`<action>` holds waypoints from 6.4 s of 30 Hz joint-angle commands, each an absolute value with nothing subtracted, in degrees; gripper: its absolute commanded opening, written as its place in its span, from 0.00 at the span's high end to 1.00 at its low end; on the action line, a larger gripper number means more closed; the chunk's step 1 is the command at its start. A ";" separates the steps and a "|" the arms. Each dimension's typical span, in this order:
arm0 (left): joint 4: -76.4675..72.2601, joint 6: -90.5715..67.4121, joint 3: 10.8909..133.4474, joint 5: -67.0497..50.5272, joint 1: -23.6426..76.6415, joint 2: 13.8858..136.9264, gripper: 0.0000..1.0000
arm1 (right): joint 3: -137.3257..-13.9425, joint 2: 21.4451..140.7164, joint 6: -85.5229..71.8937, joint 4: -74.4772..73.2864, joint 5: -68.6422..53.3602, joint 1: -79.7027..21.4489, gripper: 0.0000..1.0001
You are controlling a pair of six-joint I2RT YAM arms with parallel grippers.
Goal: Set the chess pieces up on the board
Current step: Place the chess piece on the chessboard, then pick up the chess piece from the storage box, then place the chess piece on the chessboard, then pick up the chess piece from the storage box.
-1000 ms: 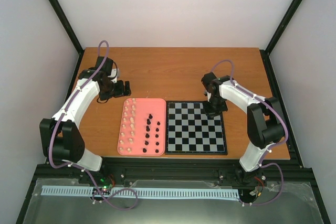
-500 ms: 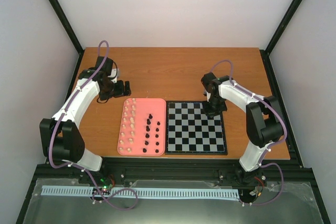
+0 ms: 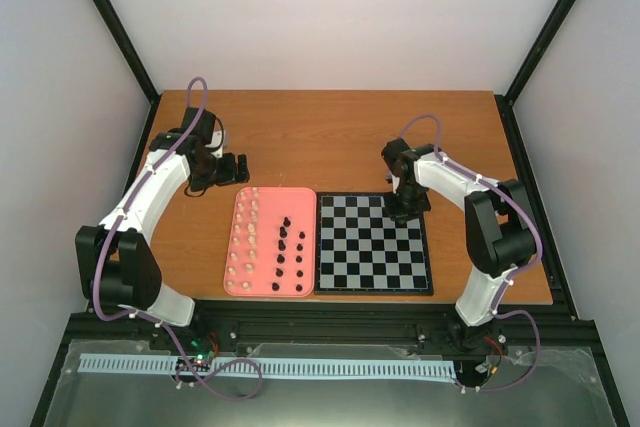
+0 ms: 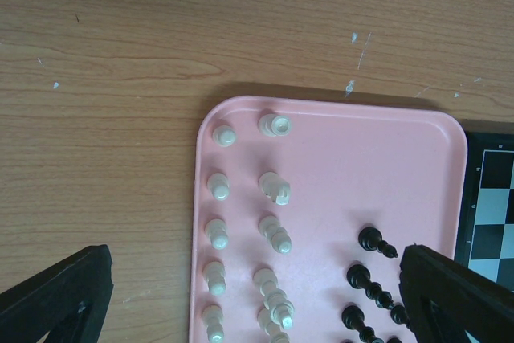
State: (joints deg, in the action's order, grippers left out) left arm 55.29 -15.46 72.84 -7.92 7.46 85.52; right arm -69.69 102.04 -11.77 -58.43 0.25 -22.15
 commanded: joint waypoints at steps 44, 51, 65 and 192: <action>54.67 -16.00 73.39 -7.98 7.65 85.12 0.00 | -106.56 126.20 -10.55 -63.01 -16.75 -49.92 0.65; 54.34 -16.09 72.78 -8.12 7.58 84.75 0.00 | -104.25 126.87 -11.37 -63.25 -15.73 -50.10 0.66; 54.53 -16.08 72.73 -8.06 7.60 84.76 0.00 | -104.14 128.89 -10.95 -63.19 -16.62 -50.69 0.69; 54.10 -16.25 72.12 -8.58 7.65 84.23 0.00 | -102.94 121.84 -11.27 -62.66 -14.50 -51.62 0.49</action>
State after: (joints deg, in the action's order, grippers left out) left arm 54.94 -15.49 71.92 -8.16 7.46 85.23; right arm -99.44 119.94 -13.74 -62.43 -11.94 -50.09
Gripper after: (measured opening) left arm 0.999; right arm 0.515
